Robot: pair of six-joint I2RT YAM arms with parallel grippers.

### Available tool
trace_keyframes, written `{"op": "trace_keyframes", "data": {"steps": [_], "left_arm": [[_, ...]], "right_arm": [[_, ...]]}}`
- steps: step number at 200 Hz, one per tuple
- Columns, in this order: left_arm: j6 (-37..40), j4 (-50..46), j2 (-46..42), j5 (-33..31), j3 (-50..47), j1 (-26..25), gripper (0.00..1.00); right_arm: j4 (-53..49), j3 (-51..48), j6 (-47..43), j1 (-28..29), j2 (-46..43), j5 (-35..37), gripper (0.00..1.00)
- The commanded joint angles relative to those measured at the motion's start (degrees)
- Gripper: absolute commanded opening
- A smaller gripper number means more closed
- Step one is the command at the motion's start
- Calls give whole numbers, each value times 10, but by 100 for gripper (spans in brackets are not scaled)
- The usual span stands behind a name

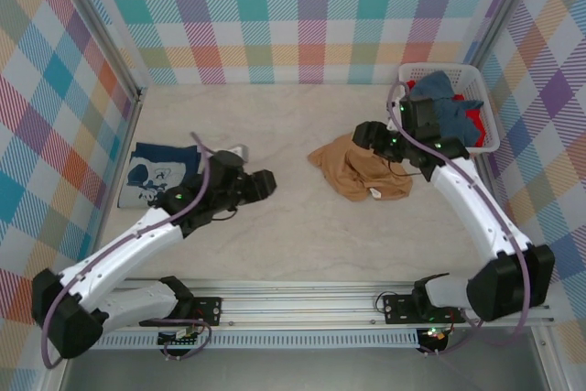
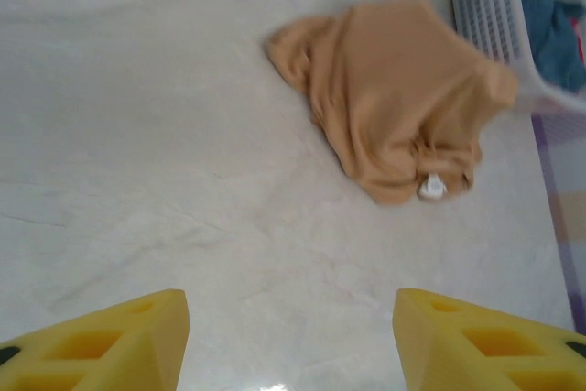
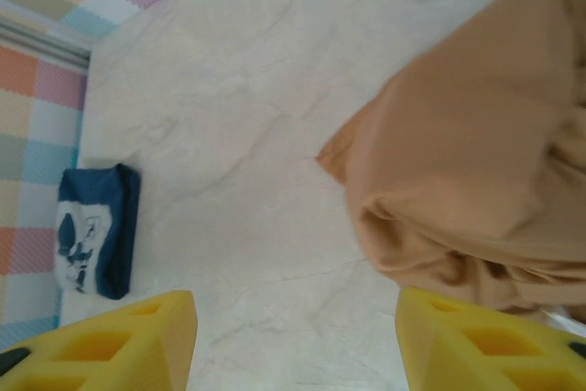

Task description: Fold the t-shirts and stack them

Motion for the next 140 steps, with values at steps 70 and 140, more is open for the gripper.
{"op": "trace_keyframes", "data": {"steps": [70,140], "left_arm": [[88,-53,515,-207,437,-236,73],[30,-48,590,-273,492,-220,75]], "right_arm": [[-47,-213,66,-213,-146,82,55],[97,-232,40,-240,18,-20,50]]}}
